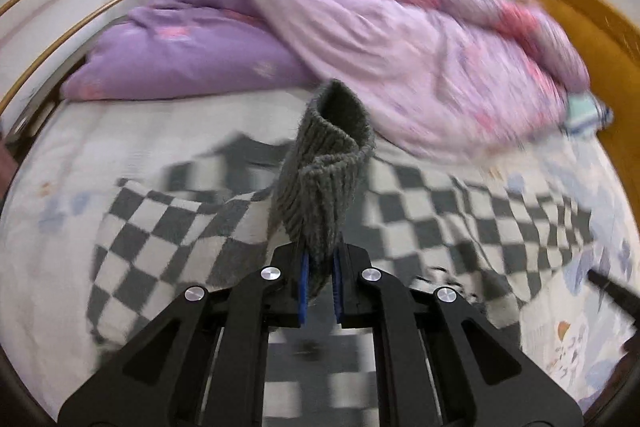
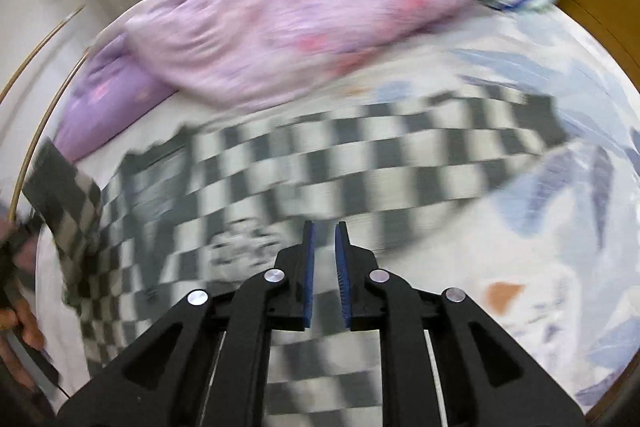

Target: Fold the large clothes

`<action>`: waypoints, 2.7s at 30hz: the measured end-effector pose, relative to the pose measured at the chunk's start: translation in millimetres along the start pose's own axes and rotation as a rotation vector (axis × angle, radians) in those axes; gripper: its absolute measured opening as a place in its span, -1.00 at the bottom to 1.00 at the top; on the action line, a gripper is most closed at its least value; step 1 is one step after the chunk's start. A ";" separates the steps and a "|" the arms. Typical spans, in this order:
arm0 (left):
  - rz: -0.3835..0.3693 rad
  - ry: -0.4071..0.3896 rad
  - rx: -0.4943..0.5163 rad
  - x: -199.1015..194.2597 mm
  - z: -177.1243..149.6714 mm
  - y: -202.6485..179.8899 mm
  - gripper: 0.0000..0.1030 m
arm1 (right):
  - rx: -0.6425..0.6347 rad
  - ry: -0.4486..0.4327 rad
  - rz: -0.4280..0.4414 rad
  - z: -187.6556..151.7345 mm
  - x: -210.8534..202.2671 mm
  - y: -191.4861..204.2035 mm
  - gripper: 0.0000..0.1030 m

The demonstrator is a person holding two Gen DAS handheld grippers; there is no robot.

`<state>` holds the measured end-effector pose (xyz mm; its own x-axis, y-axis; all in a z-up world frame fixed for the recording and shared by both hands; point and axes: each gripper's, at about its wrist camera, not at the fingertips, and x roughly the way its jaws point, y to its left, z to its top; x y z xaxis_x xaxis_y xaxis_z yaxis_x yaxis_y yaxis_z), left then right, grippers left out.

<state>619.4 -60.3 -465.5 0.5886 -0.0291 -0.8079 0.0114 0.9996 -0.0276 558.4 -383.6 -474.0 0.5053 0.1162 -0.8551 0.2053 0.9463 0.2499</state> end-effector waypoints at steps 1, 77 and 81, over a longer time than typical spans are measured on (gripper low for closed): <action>0.000 0.021 0.020 12.5 -3.1 -16.8 -0.82 | 0.019 -0.003 -0.006 4.7 0.8 -16.4 -0.68; -0.155 0.410 -0.394 128.8 -42.2 95.1 -0.20 | -0.103 0.051 0.206 -34.7 61.6 31.1 0.31; -0.161 0.418 -0.383 133.7 -44.6 95.0 -0.12 | -0.072 0.047 0.177 -35.3 56.7 22.9 0.35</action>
<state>663.1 30.5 -602.4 0.2342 -0.2582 -0.9373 -0.2644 0.9108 -0.3170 562.1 -344.7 -532.8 0.4879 0.2954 -0.8214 0.0549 0.9287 0.3666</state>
